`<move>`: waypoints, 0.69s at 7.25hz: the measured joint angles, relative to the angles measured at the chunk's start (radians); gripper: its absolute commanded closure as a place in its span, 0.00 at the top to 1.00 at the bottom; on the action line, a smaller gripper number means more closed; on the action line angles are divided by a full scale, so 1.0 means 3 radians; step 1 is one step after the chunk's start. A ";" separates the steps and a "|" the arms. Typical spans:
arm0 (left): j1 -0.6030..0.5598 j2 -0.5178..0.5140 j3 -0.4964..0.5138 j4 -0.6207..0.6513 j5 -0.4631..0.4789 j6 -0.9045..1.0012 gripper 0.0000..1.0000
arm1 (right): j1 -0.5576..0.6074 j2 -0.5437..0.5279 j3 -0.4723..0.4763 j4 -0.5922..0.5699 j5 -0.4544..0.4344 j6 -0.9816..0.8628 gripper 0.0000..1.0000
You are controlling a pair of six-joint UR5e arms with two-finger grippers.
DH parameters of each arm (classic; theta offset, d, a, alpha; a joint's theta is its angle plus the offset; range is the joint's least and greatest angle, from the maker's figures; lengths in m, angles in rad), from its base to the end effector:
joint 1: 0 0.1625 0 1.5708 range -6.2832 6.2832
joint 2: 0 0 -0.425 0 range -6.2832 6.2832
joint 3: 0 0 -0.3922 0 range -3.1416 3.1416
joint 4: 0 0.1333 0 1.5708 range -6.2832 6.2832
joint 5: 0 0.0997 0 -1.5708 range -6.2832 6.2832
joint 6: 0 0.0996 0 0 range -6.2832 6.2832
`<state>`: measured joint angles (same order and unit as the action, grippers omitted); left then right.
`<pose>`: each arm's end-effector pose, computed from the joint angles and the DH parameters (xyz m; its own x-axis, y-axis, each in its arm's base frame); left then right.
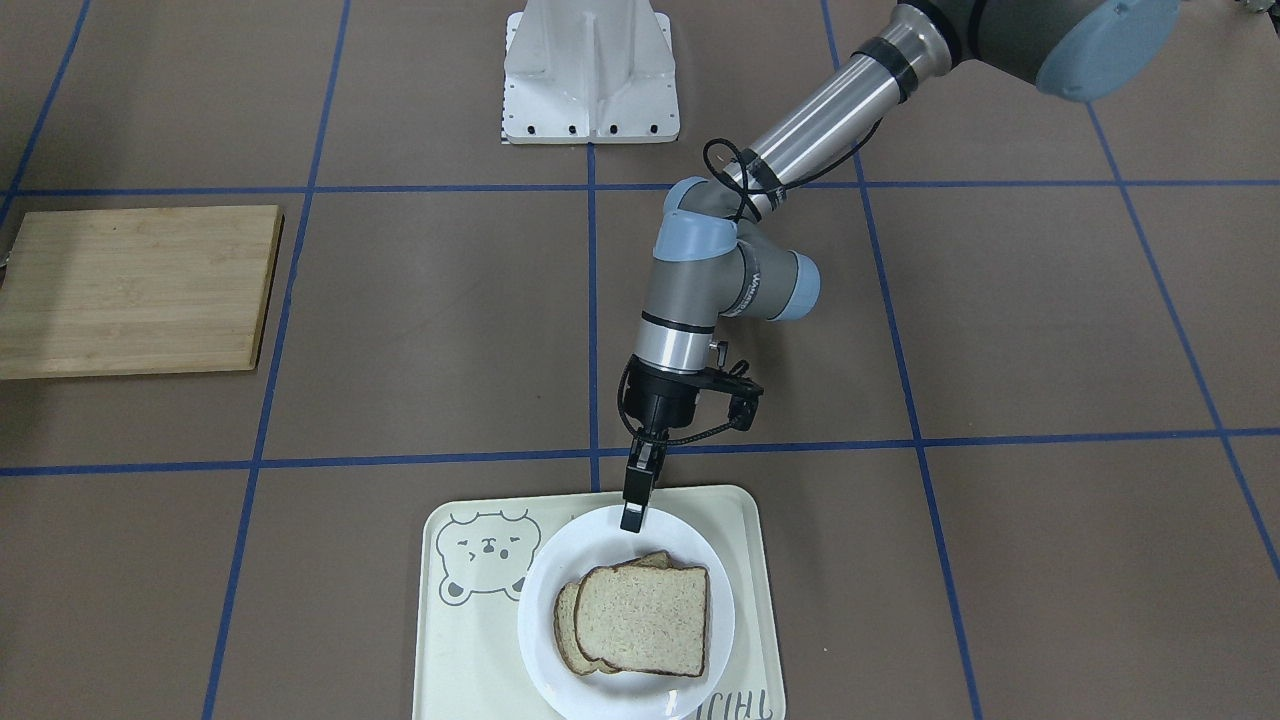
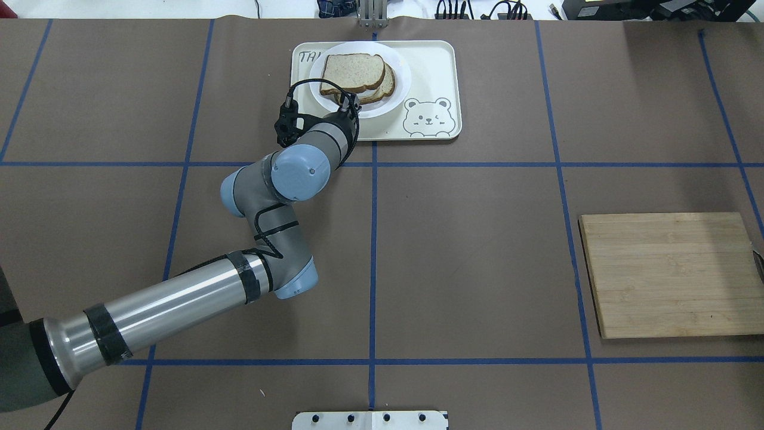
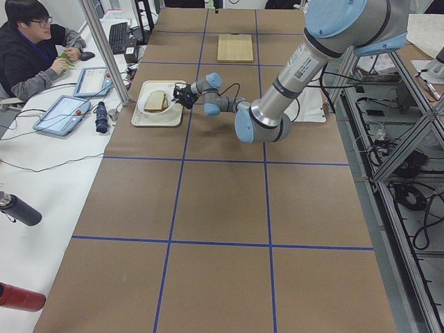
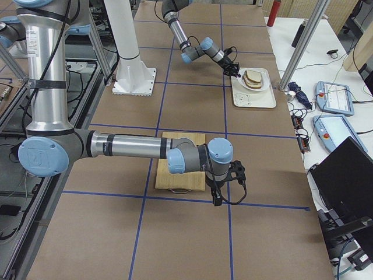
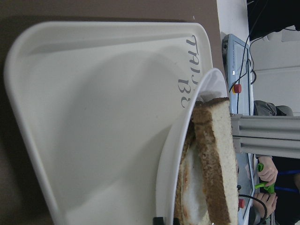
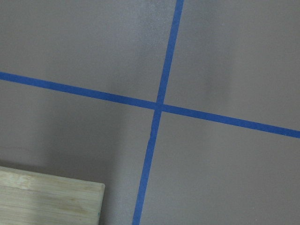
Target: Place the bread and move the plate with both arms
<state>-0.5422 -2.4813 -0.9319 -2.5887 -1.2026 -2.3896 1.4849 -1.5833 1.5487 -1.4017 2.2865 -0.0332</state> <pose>0.6241 -0.5734 0.2480 -0.4055 -0.5512 -0.7292 0.7049 0.3194 -0.6334 0.0252 -0.4995 0.6621 0.7411 -0.1851 0.6454 0.1097 0.9817 0.1556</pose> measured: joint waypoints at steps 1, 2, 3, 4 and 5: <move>0.0006 0.0041 -0.0093 0.0001 -0.0055 0.0158 0.99 | 0.0000 0.0004 -0.0001 0.0002 0.0001 -0.0002 1.00; 0.0008 0.0195 -0.0366 0.0000 -0.0195 0.0448 0.99 | 0.0000 0.0005 -0.0003 0.0003 0.0003 -0.0005 1.00; 0.0005 0.0399 -0.0716 0.0010 -0.0396 0.0707 0.99 | 0.0000 0.0006 -0.0003 0.0004 0.0008 -0.0006 1.00; -0.0003 0.0586 -0.1049 0.0056 -0.0636 0.0866 0.99 | 0.0000 0.0005 -0.0002 0.0004 0.0014 -0.0008 1.00; -0.0012 0.0750 -0.1362 0.0183 -0.0855 0.1020 0.99 | 0.0000 0.0003 0.0000 0.0004 0.0016 -0.0010 1.00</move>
<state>-0.5459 -2.2564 -1.3406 -2.5337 -1.4591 -2.0835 1.4849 -1.5825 1.5486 -1.4005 2.2913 -0.0363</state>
